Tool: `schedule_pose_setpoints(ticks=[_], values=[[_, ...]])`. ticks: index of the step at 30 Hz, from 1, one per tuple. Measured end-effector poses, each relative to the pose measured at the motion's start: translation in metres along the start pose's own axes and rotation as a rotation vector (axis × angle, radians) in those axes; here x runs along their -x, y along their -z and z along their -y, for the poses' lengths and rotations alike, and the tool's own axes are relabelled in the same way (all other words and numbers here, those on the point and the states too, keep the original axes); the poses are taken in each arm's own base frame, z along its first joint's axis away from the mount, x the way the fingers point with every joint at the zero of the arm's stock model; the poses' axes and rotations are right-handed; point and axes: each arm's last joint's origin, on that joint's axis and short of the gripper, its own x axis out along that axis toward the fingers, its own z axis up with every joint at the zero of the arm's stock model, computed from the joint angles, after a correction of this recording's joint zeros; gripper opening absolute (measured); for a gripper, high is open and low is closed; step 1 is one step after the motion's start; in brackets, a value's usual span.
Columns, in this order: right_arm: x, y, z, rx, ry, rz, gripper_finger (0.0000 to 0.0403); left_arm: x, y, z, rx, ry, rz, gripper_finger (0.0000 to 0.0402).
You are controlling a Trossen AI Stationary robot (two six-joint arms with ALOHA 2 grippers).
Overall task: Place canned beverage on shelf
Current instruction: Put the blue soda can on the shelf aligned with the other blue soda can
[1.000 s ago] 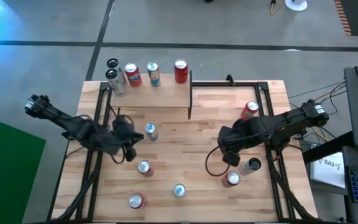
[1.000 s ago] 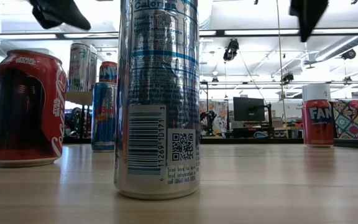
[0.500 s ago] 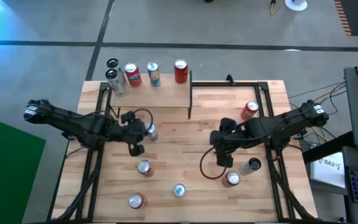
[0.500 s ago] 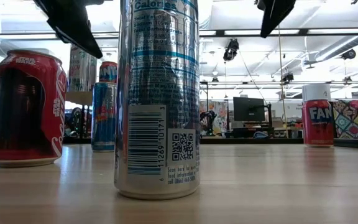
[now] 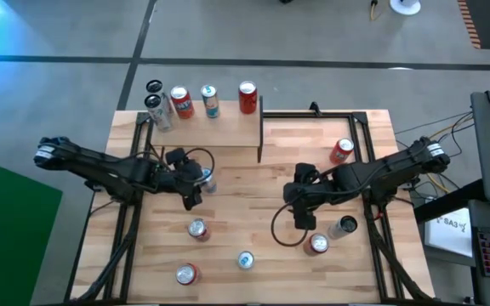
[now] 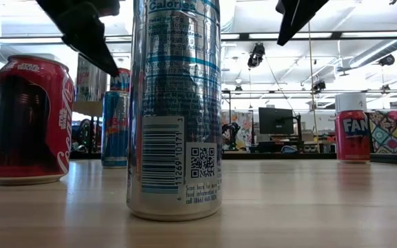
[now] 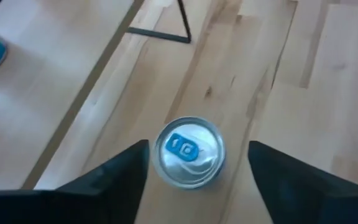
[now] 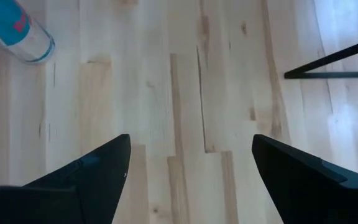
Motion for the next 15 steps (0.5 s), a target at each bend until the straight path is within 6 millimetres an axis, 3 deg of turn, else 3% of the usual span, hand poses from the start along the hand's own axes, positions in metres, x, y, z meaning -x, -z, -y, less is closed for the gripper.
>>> schedule_pose_setpoints(ticks=[5,15], values=[[-0.006,0.003,-0.001,0.002,0.003,-0.009,0.0325,-0.010,-0.002,0.001,0.001,-0.019,-0.020,0.0292],[-0.009,0.004,-0.001,0.002,0.002,-0.009,0.0325,-0.030,0.008,-0.001,0.016,-0.046,-0.062,0.0294]])
